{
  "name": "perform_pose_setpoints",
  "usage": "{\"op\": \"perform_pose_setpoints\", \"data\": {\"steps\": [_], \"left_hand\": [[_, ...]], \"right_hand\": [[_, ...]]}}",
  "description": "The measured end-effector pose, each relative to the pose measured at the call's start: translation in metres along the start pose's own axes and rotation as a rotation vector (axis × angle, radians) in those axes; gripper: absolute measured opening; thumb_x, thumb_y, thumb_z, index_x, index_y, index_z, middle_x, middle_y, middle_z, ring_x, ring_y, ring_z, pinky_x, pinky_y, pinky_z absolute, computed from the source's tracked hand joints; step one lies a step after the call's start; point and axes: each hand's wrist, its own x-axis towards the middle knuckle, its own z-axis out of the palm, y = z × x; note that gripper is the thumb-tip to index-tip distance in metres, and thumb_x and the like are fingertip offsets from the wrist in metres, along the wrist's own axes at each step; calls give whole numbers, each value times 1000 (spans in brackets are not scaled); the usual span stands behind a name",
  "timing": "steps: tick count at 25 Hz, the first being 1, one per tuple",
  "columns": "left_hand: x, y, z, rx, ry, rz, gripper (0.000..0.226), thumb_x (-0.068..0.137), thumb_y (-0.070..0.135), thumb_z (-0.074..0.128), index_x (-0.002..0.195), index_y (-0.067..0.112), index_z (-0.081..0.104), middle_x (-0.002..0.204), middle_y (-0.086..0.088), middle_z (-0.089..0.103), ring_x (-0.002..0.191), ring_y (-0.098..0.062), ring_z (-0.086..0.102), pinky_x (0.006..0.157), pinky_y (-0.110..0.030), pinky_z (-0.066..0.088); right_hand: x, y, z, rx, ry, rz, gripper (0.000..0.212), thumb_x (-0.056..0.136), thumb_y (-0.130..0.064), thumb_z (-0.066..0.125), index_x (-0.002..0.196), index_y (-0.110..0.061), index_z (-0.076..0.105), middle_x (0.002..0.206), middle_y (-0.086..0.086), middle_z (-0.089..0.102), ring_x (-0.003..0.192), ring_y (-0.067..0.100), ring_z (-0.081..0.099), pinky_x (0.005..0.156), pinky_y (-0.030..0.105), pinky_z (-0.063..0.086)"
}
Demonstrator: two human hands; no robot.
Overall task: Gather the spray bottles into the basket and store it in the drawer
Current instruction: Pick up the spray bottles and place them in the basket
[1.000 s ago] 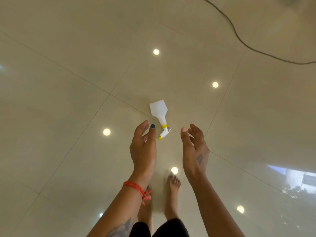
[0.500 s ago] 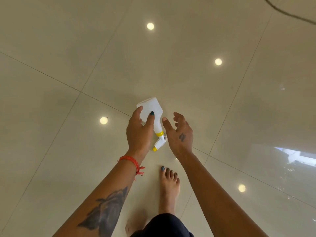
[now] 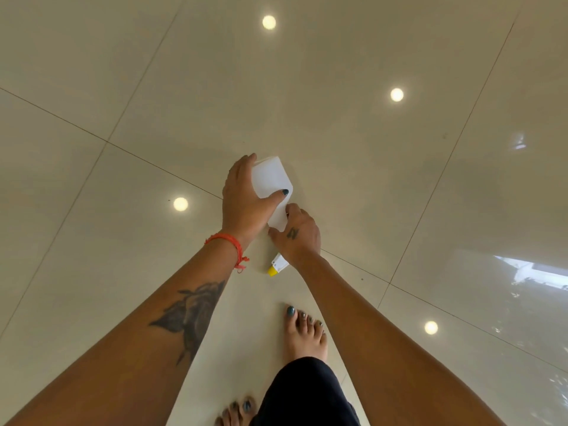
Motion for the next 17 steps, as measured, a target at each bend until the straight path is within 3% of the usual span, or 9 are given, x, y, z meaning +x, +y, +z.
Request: {"op": "perform_pose_setpoints", "data": {"steps": [3, 7, 10, 14, 17], "left_hand": [[-13, 8, -11, -27, 49, -44, 77, 74, 33, 74, 139, 21, 35, 144, -1, 38, 130, -20, 39, 105, -33, 34], [-42, 39, -39, -142, 77, -138, 79, 73, 41, 73, 139, 22, 35, 144, 0, 40, 129, -18, 40, 94, -26, 32], [-72, 66, -60, -221, 88, -178, 80, 73, 45, 72, 140, 25, 34, 144, 1, 40, 128, -18, 41, 94, -26, 34], [-115, 97, -88, -302, 82, -184, 87, 68, 43, 77, 141, 29, 31, 142, 1, 40, 124, -23, 44, 101, -39, 41], [-149, 113, -108, -388, 85, -218, 84, 67, 43, 78, 138, 31, 34, 137, 0, 44, 121, -26, 48, 100, -47, 44]], "right_hand": [[-18, -3, -20, 68, -13, -11, 43, 78, -26, 65, 117, -16, 51, 108, 5, 59, 93, 24, 57, 69, 28, 40], [-67, -14, -73, 108, -8, -57, 48, 75, -31, 68, 119, -23, 53, 110, -1, 61, 95, 19, 59, 70, 24, 40], [-103, -31, -117, 62, -27, -103, 49, 72, -34, 69, 117, -27, 53, 107, -2, 65, 90, 18, 61, 67, 24, 43], [-149, -56, -175, 9, -67, -131, 50, 69, -38, 72, 115, -30, 56, 102, -5, 65, 84, 15, 60, 65, 23, 42], [-189, -70, -214, 103, -153, -142, 41, 72, -44, 72, 109, -30, 61, 90, -8, 64, 75, 9, 62, 63, 18, 44]]}}
